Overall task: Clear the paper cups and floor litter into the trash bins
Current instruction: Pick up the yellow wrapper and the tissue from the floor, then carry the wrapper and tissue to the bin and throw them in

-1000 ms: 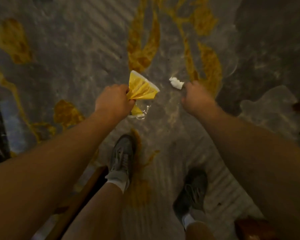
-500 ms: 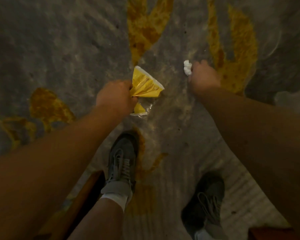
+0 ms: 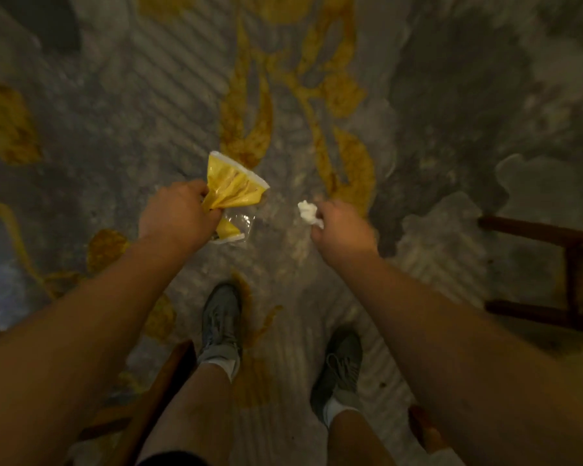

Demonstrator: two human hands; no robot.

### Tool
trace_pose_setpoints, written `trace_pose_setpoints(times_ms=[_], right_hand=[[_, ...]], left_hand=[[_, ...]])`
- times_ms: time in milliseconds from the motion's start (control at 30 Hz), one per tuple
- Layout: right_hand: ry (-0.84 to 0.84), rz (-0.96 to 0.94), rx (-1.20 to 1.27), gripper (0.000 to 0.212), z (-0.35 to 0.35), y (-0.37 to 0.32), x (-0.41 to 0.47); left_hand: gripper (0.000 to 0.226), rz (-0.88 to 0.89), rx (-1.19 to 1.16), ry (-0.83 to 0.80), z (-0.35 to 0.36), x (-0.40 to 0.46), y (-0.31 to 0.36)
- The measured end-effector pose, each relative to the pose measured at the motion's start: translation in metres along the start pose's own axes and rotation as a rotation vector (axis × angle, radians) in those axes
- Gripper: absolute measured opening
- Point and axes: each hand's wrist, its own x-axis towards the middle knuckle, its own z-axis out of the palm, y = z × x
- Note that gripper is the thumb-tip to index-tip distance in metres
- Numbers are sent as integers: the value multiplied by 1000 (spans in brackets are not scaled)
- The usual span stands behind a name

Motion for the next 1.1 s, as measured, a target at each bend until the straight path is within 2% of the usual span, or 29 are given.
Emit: trace_pose_setpoints(times_ms=[67,167,333,533,667,833,967,1100], right_hand=[[68,43,78,26,-55,-13,-39],[234,78,173,20,-142,-36,-96],[534,126,219,18,-281,-67,-208],[850,254,242,20,-382,-69,-347],[991,333,217,21,-410,-44,-437],[1143,484,204,22,-406,4,-579],[1235,615,177,23,-362,43,-714],[1223,777,161,25,-294,80,-846]], left_hand=[[24,15,-34,15,-48,-19,30],[22,127,-19,30,-121,-45,79],[26,425,34,32,-241,-101,178],[28,751,116,126,-342,-188,292],[16,908,75,174,-364,-256,352],[19,1125,66,180,-337,-371,419],[24,1276,101,153,-285,-492,460],[27,1433,115,49,-217,-621,483]])
